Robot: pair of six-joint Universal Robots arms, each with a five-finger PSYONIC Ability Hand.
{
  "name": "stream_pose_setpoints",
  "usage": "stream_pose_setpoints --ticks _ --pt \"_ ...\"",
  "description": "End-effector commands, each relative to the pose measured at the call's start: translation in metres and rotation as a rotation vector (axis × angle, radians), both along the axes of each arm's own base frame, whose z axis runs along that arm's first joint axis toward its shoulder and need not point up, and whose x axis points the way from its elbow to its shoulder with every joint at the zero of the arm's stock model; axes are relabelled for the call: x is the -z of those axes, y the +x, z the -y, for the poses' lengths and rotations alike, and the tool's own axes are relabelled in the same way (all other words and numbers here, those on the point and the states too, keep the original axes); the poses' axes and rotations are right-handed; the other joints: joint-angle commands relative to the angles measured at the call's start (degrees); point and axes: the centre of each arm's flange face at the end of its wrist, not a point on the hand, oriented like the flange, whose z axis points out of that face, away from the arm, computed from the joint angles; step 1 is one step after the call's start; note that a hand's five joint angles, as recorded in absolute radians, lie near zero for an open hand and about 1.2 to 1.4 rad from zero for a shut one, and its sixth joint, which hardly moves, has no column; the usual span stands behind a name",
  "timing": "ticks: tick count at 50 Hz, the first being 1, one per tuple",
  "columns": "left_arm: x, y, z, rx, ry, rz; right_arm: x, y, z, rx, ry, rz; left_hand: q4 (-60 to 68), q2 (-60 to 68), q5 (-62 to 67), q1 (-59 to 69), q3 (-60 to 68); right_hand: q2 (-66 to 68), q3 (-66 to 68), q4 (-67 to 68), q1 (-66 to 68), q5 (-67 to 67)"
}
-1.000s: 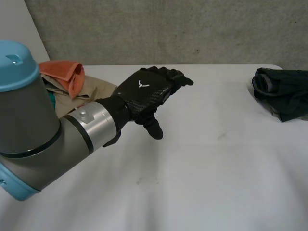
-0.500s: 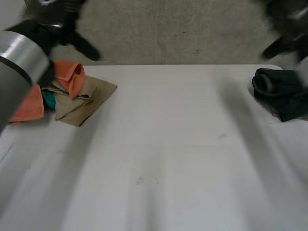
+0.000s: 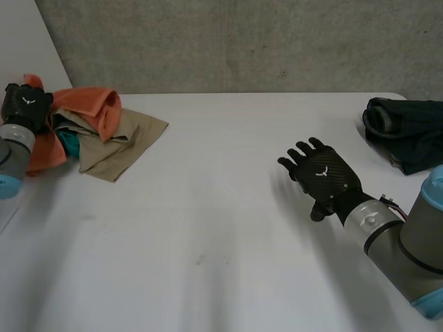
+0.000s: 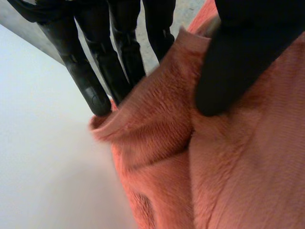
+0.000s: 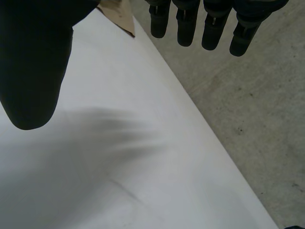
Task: Fold the laundry.
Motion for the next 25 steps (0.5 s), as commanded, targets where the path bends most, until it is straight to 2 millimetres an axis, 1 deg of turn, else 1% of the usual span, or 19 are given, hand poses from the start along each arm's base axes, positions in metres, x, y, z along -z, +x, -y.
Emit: stream_pose_setpoints --ticks 1,2,4,5,6,9,10,12,13,14,16,17,19,20,21,24,25 --pt "-0.025 -0.026 -0.003 0.026 -0.108 -0.008 0.003 -0.001 -0.002 -0.002 0.006 0.001 38.9 37.9 39.4 34.3 37.9 -1.9 -1.9 -2.3 -2.8 -2.8" --pt "-0.053 -0.043 -0.013 0.047 -0.164 -0.015 0.003 -0.001 -0.001 0.0 0.003 0.002 38.9 37.9 39.4 34.3 37.9 -1.9 -1.9 -2.3 -2.8 -2.8" --pt "-0.078 -0.059 -0.026 0.073 -0.219 -0.022 0.002 -0.001 -0.001 0.0 -0.001 0.002 38.9 37.9 39.4 34.3 37.9 -1.9 -1.9 -2.3 -2.8 -2.8" --pt "-0.087 -0.065 -0.032 0.086 -0.242 -0.024 0.002 -0.001 -0.001 0.001 0.0 0.003 38.9 37.9 39.4 34.3 37.9 -1.9 -1.9 -2.3 -2.8 -2.8" --pt "-0.108 -0.08 -0.045 0.12 -0.301 -0.036 0.001 -0.001 0.0 0.004 -0.006 0.004 38.9 37.9 39.4 34.3 37.9 -1.9 -1.9 -2.3 -2.8 -2.8" --pt "-0.135 -0.106 -0.066 0.183 -0.368 -0.067 0.0 -0.001 0.002 0.017 -0.01 0.007 38.9 37.9 39.4 34.3 37.9 -1.9 -1.9 -2.3 -2.8 -2.8" --pt "-0.154 -0.126 -0.085 0.24 -0.408 -0.108 -0.001 -0.002 0.004 0.031 -0.017 0.009 38.9 37.9 39.4 34.3 37.9 -1.9 -1.9 -2.3 -2.8 -2.8" --pt "-0.173 -0.145 -0.106 0.305 -0.435 -0.161 -0.002 -0.004 0.007 0.048 -0.023 0.01 38.9 37.9 39.4 34.3 37.9 -1.9 -1.9 -2.3 -2.8 -2.8" --pt "-0.18 -0.153 -0.115 0.337 -0.436 -0.194 -0.003 -0.007 0.01 0.071 -0.031 0.011 38.9 37.9 39.4 34.3 37.9 -1.9 -1.9 -2.3 -2.8 -2.8" --pt "-0.191 -0.167 -0.133 0.398 -0.436 -0.254 -0.004 -0.009 0.012 0.082 -0.036 0.012 38.9 37.9 39.4 34.3 37.9 -1.9 -1.9 -2.3 -2.8 -2.8" --pt "-0.196 -0.18 -0.148 0.457 -0.418 -0.321 -0.006 -0.012 0.016 0.108 -0.05 0.015 38.9 37.9 39.4 34.3 37.9 -1.9 -1.9 -2.3 -2.8 -2.8" --pt "-0.196 -0.197 -0.167 0.532 -0.376 -0.401 -0.007 -0.014 0.018 0.125 -0.06 0.019 38.9 37.9 39.4 34.3 37.9 -1.9 -1.9 -2.3 -2.8 -2.8" --pt "-0.192 -0.211 -0.182 0.591 -0.322 -0.459 -0.01 -0.018 0.022 0.151 -0.072 0.024 38.9 37.9 39.4 34.3 37.9 -1.9 -1.9 -2.3 -2.8 -2.8" --pt "-0.189 -0.219 -0.19 0.623 -0.288 -0.49 -0.011 -0.021 0.026 0.176 -0.082 0.029 38.9 37.9 39.4 34.3 37.9 -1.9 -1.9 -2.3 -2.8 -2.8" --pt "-0.181 -0.235 -0.208 0.685 -0.211 -0.55 -0.012 -0.023 0.028 0.192 -0.085 0.031 38.9 37.9 39.4 34.3 37.9 -1.9 -1.9 -2.3 -2.8 -2.8" --pt "-0.166 -0.259 -0.233 0.776 -0.085 -0.63 -0.015 -0.031 0.036 0.247 -0.098 0.048 38.9 37.9 39.4 34.3 37.9 -1.9 -1.9 -2.3 -2.8 -2.8" --pt "-0.156 -0.271 -0.248 0.831 -0.007 -0.673 -0.016 -0.033 0.037 0.26 -0.101 0.052 38.9 37.9 39.4 34.3 37.9 -1.9 -1.9 -2.3 -2.8 -2.8"
